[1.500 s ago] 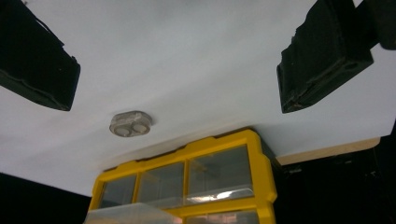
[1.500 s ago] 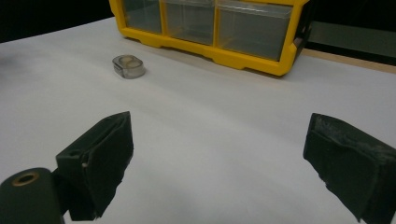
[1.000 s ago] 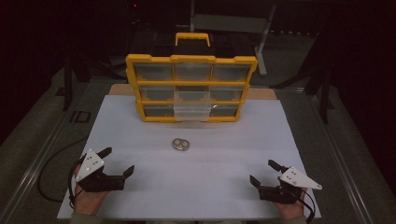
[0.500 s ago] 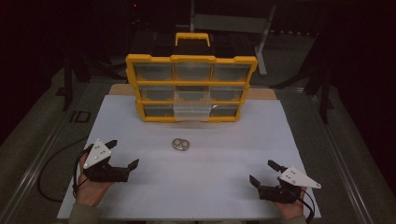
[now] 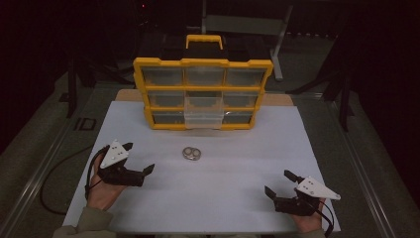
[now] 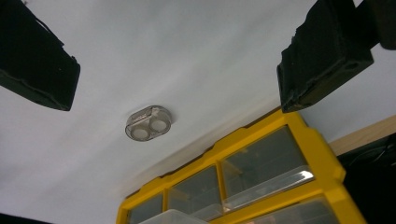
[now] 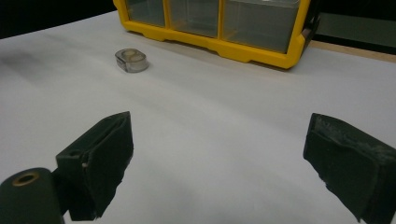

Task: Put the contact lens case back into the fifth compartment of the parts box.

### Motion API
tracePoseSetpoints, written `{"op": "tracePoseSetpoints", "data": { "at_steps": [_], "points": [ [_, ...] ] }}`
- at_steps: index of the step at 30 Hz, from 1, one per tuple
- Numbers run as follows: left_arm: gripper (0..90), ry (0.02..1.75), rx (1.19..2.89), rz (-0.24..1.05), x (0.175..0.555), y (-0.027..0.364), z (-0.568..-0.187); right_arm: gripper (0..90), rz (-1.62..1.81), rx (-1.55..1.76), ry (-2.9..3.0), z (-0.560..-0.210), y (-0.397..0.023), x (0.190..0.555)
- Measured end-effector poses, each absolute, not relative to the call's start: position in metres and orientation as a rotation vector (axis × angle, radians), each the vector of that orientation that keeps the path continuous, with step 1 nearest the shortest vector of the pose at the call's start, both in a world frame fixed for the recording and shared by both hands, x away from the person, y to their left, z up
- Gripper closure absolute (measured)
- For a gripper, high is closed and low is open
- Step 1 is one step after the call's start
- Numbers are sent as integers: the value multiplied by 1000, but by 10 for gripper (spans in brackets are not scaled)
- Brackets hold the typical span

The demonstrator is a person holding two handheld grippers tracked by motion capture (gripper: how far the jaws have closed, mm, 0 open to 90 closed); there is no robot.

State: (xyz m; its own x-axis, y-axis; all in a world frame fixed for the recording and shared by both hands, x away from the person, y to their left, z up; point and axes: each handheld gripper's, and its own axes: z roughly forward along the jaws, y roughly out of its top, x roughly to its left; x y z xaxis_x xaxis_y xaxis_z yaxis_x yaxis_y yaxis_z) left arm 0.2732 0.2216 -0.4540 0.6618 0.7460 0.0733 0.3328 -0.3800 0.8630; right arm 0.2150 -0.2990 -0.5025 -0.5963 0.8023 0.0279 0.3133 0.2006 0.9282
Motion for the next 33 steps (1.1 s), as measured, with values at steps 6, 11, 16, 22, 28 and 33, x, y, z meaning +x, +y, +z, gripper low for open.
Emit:
{"op": "tracePoseSetpoints", "data": {
  "at_steps": [6, 11, 16, 22, 28, 33],
  "points": [
    [0, 811, 1988, 588, 280, 216, -451, 85, 1378, 1038, 2018, -503, -299, 216],
    [0, 782, 1985, 585, 286, 211, -449, 85, 1379, 1034, 2022, -503, -299, 216],
    [0, 770, 2006, 588, 295, 206, -448, 85, 1378, 1035, 2025, -503, -298, 216],
    [0, 755, 2031, 574, 303, 199, -448, 85, 1380, 1036, 2027, -503, -298, 216],
    [0, 724, 2062, 556, 311, 190, -448, 85, 1381, 1035, 2031, -504, -298, 216],
    [0, 701, 2083, 545, 317, 182, -447, 85, 1382, 1035, 2029, -503, -298, 216]
  ]
}}
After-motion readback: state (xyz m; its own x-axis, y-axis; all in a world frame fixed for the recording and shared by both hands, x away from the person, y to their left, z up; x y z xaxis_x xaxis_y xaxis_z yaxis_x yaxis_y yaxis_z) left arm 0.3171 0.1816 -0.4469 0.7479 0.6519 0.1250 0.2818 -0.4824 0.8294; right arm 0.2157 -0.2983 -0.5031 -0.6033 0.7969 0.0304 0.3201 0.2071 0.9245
